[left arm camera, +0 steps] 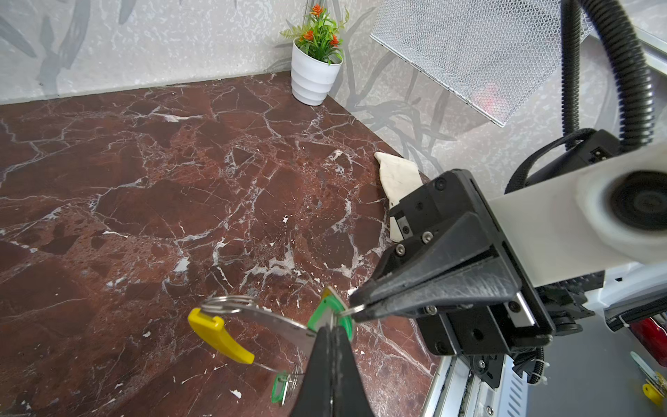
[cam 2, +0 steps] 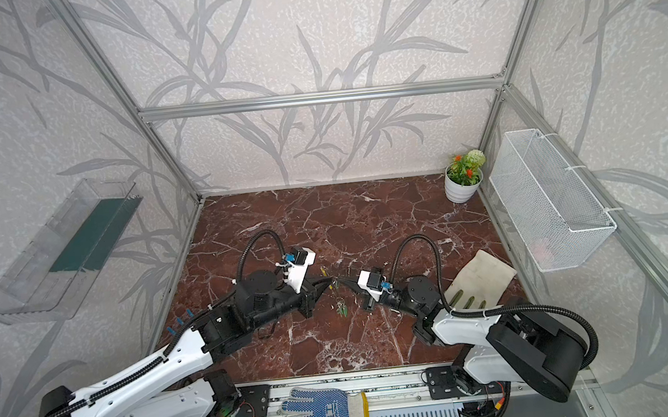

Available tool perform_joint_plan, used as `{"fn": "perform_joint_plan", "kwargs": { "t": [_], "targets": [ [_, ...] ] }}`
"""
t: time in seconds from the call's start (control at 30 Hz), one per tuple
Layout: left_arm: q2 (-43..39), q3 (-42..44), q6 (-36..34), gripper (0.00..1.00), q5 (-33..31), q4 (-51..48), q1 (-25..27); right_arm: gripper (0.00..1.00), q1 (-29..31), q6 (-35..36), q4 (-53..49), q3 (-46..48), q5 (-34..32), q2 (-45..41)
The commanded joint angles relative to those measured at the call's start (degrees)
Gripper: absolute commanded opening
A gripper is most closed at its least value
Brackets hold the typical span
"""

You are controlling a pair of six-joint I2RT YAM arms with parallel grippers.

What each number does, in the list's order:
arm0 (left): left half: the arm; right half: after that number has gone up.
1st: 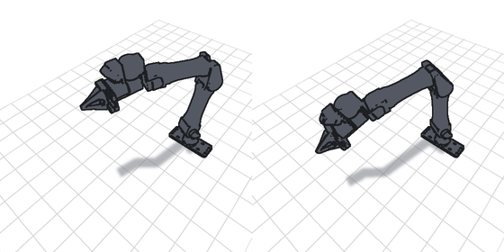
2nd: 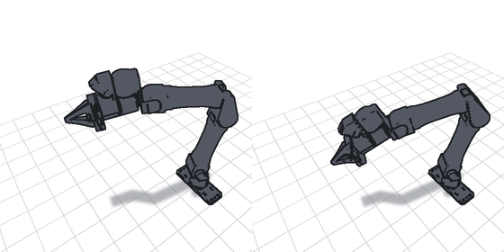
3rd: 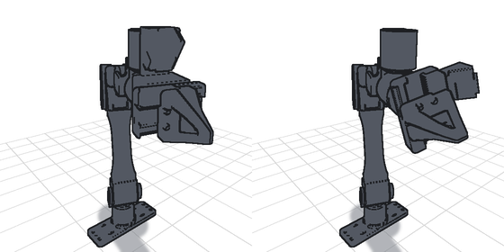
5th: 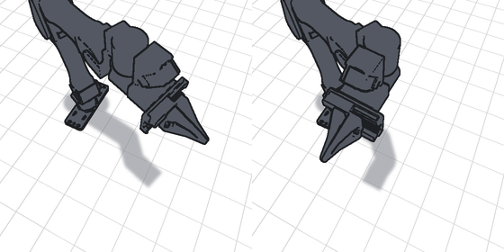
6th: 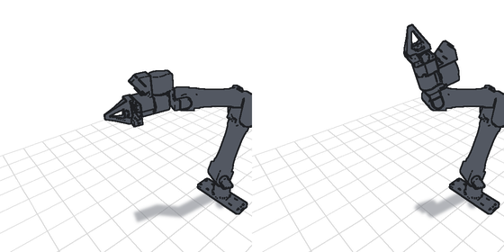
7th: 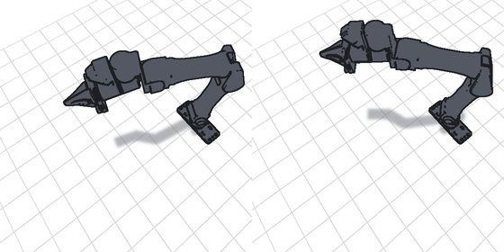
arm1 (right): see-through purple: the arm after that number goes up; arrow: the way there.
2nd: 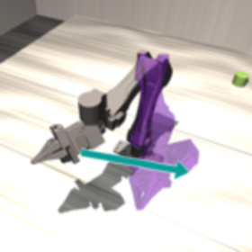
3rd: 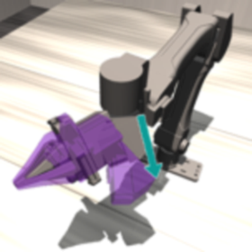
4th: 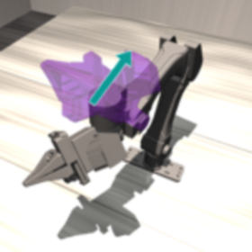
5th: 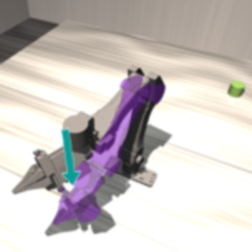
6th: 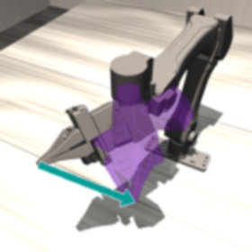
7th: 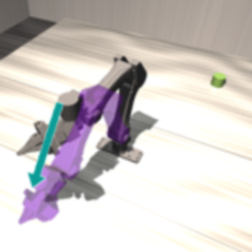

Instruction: Put the keys on the keyring

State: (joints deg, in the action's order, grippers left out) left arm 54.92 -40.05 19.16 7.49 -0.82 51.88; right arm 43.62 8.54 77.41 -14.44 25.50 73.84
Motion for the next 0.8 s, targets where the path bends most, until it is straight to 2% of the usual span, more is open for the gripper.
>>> {"fn": "perform_joint_plan", "kwargs": {
  "t": [0.0, 0.77],
  "targets": [
    [-0.15, -1.5, 0.43, 0.0, -1.25, 0.63, 0.18, 0.0, 0.59, 0.62, 3.19, 0.64, -0.13, -0.72],
    [0.27, -1.18, 0.35, 0.0, -1.53, 0.6, 0.21, 0.0, 0.77, 1.18, 3.19, 1.03, -1.91, -1.51]
  ]
}}
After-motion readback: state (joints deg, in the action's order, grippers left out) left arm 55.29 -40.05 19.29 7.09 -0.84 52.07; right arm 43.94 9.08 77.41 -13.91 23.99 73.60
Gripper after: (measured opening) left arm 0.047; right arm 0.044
